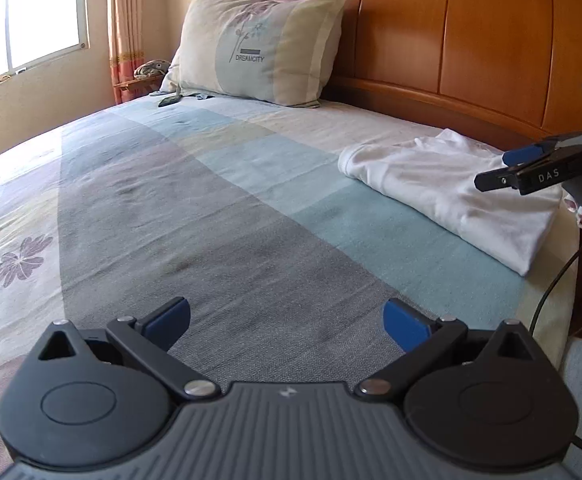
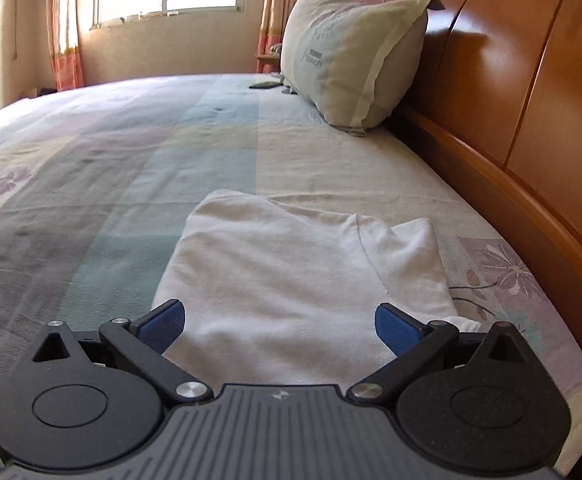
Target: Fold clothes
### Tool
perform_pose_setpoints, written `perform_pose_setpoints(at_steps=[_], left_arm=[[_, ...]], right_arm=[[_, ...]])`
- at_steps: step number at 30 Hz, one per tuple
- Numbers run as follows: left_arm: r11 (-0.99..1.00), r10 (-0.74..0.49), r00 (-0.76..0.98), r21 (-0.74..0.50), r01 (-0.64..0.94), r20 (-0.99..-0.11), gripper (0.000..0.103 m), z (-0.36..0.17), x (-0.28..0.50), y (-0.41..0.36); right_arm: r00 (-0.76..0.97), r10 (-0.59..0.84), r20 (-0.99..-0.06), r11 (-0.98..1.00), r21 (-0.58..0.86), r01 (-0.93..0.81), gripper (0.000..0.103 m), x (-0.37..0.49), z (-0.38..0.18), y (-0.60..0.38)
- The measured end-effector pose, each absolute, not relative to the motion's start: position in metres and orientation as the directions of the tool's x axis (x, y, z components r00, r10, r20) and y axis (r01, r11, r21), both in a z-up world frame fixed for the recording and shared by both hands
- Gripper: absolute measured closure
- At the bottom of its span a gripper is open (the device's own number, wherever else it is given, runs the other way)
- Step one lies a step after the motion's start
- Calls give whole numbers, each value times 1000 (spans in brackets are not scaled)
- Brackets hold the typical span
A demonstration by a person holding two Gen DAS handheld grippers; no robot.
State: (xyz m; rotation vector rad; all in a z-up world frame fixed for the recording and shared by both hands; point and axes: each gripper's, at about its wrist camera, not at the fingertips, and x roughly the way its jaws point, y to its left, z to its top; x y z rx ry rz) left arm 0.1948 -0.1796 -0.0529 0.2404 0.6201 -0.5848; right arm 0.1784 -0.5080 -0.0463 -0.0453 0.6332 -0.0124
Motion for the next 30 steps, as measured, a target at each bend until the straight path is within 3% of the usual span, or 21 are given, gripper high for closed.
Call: perform_pose_setpoints(at_steps=[4, 7, 12, 20, 27, 30], left_arm=[[813, -426, 664, 62, 579, -614, 1, -55, 193, -186], [808, -431, 659, 61, 586, -616, 1, -57, 194, -188], [813, -440, 635, 17, 581, -635, 1, -62, 198, -190], [811, -443, 643, 27, 584, -625, 1, -63, 197, -190], [819, -431, 646, 29, 574, -630, 1, -65, 201, -184], [827, -420, 651, 28, 561, -632, 1, -66, 207, -183]], right_arm=[[712, -103, -694, 995, -74, 71, 0, 174, -72, -517], [750, -85, -656, 996, -27, 90, 0, 149, -65, -521], [719, -98, -688, 994, -25, 111, 0, 130, -79, -522], [828, -94, -552, 990, 33, 135, 0, 148, -48, -541], [791, -77, -606, 985, 77, 155, 0, 181, -69, -566], [815, -62, -576, 985, 99, 145, 0, 178, -53, -563]])
